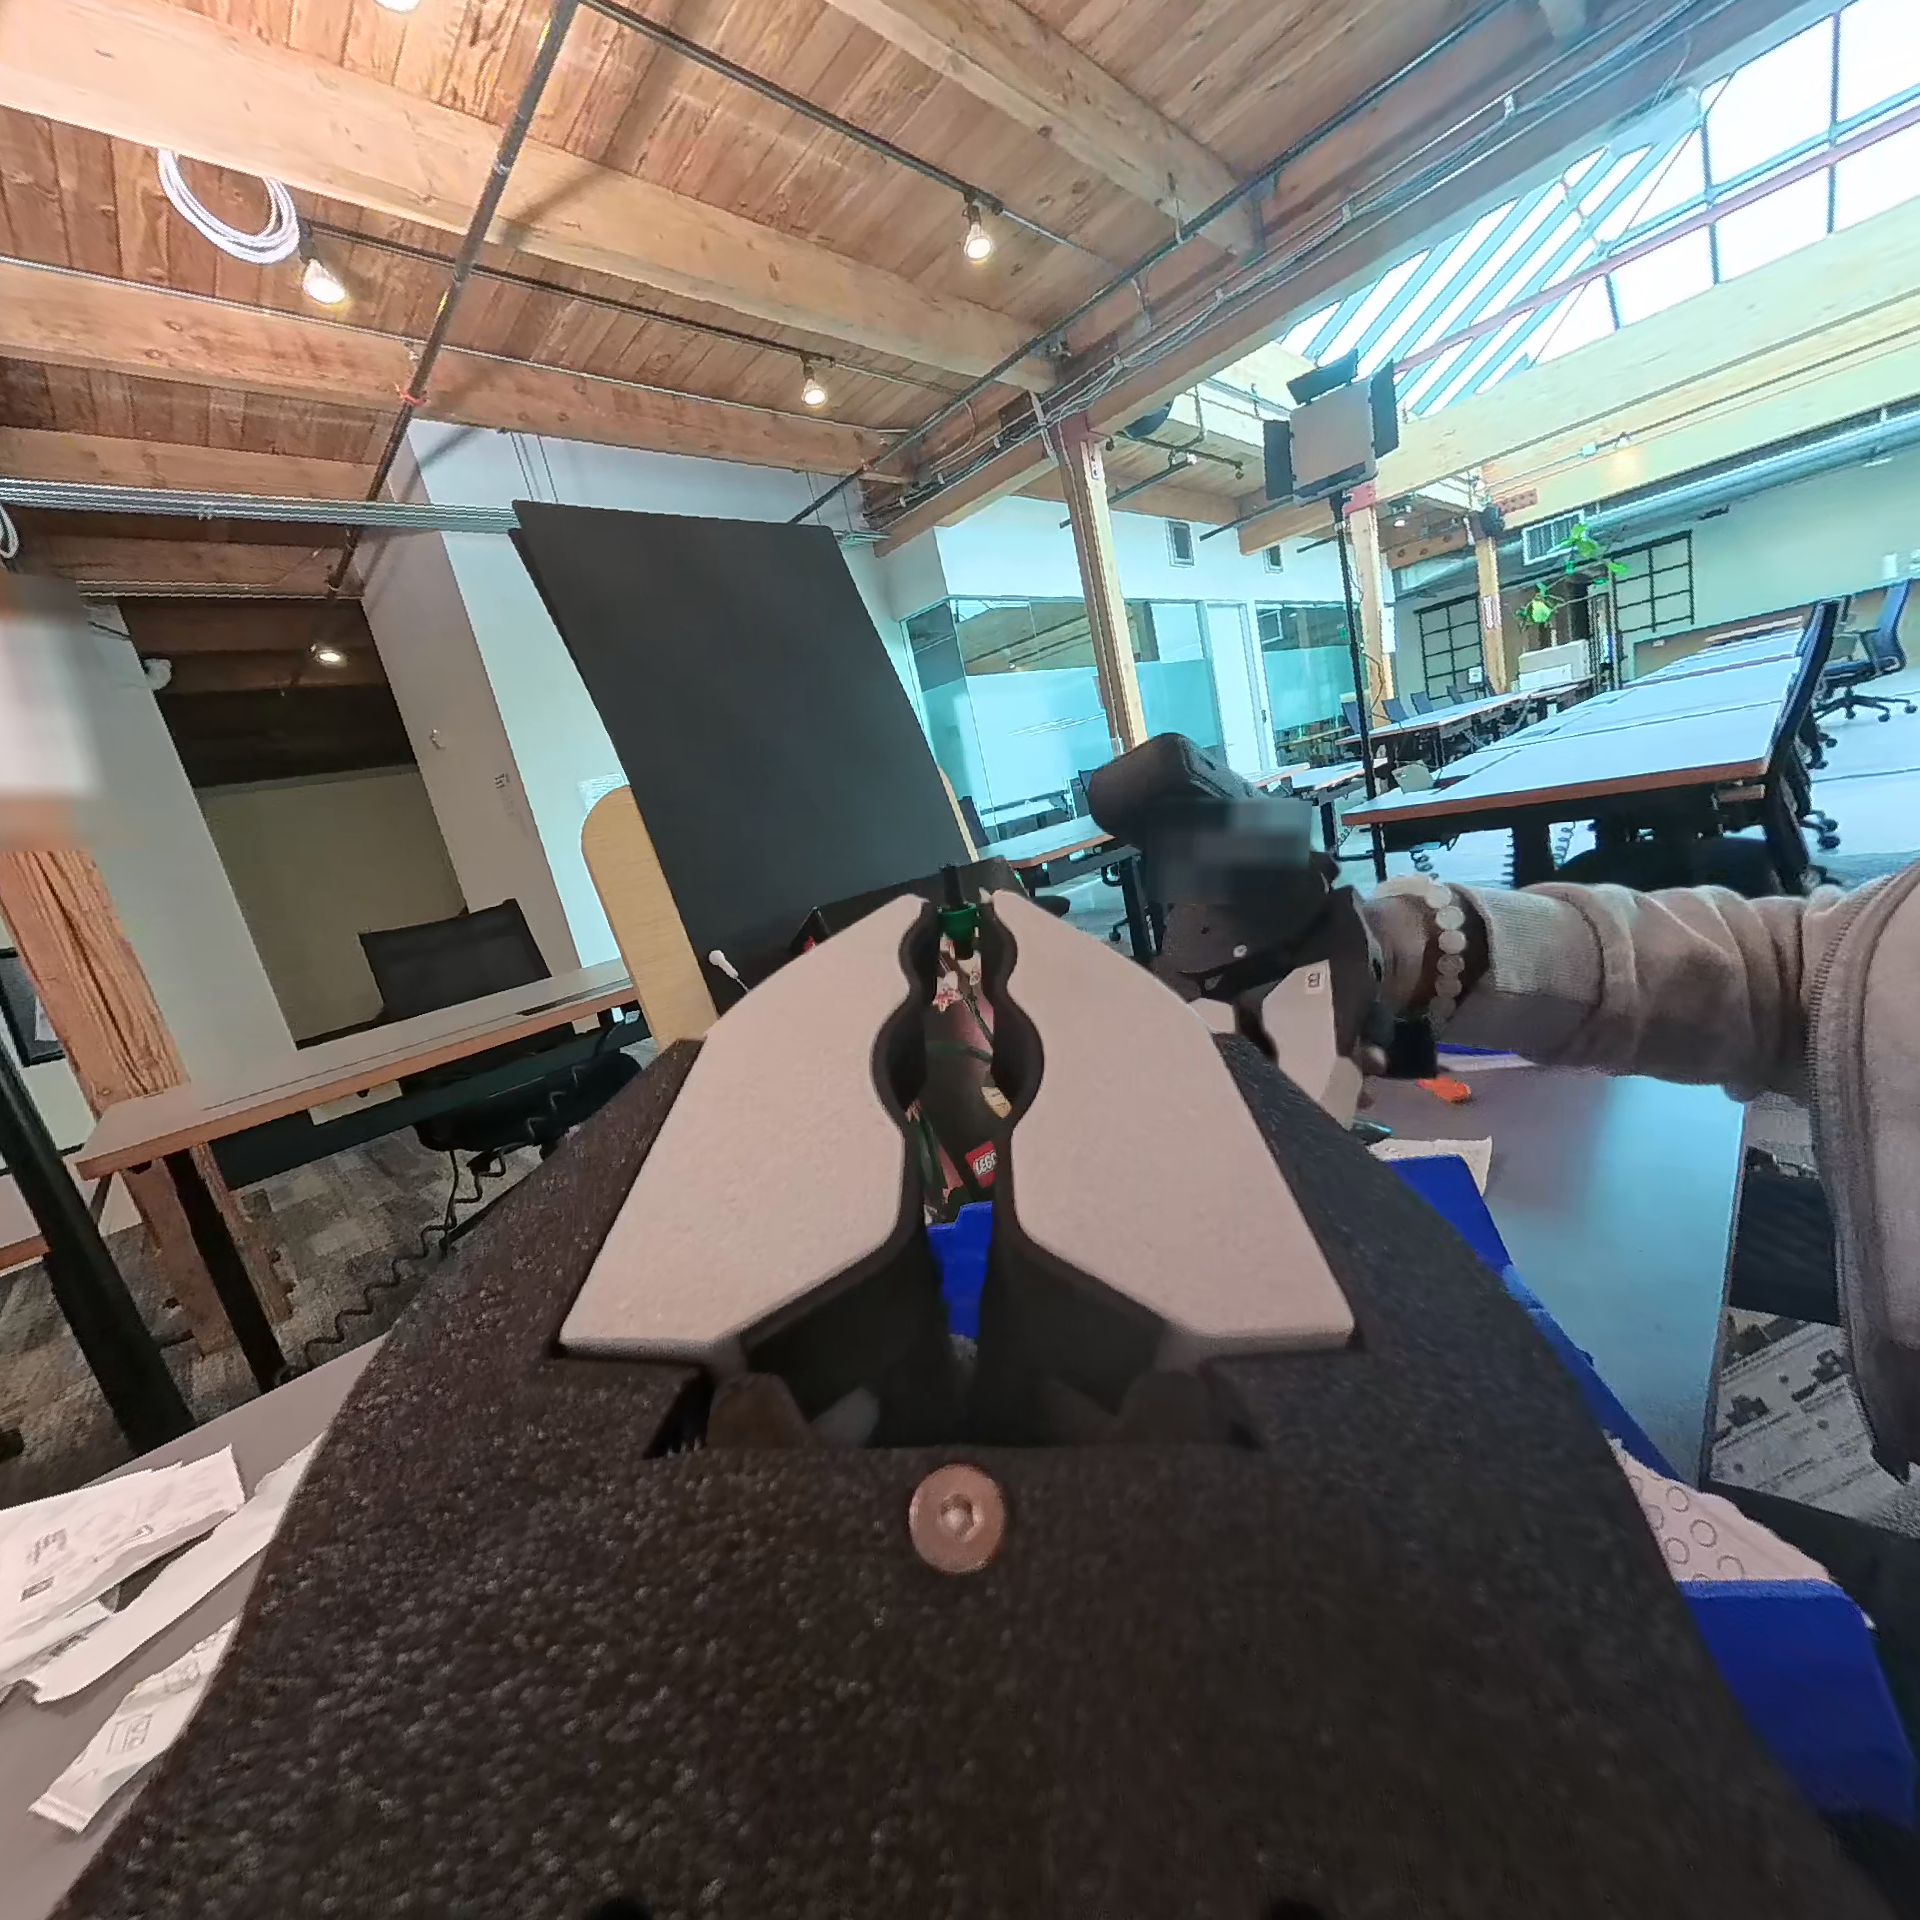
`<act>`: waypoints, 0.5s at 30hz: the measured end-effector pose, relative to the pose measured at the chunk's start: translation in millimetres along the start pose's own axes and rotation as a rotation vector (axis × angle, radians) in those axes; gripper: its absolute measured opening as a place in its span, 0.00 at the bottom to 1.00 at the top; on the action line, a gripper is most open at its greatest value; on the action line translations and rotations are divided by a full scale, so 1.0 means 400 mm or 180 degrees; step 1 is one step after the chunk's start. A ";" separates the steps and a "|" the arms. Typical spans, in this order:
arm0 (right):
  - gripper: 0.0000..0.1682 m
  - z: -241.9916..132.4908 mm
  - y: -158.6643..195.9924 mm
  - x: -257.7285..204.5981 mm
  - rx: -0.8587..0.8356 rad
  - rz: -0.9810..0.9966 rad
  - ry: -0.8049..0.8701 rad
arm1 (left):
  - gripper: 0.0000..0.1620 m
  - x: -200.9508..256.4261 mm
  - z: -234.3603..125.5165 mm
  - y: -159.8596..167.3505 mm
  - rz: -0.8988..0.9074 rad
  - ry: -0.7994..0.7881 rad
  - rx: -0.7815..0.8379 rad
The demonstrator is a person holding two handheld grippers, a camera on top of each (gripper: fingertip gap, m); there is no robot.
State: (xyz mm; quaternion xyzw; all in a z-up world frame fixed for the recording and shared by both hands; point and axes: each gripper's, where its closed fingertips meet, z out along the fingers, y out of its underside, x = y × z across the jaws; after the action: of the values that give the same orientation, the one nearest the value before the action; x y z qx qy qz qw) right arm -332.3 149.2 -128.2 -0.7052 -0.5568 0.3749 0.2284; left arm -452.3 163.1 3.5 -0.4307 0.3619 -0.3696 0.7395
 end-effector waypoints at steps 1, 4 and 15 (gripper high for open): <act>0.03 0.008 0.002 0.018 -0.0069 -0.0109 0.0172 | 0.04 0.000 0.000 0.002 0.0003 -0.0006 -0.0016; 0.03 0.043 0.011 0.032 -0.0342 -0.0491 0.0458 | 0.04 -0.002 0.002 0.009 0.0000 -0.0007 -0.0046; 0.11 0.084 0.022 0.097 -0.0539 -0.0894 0.1204 | 0.04 -0.006 0.004 0.017 0.0004 -0.0004 -0.0079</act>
State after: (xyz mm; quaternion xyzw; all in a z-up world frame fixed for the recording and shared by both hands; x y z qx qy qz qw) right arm -349.4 180.8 -165.8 -0.6951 -0.6262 0.1528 0.3185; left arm -450.6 168.1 -1.5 -0.4398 0.3663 -0.3644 0.7346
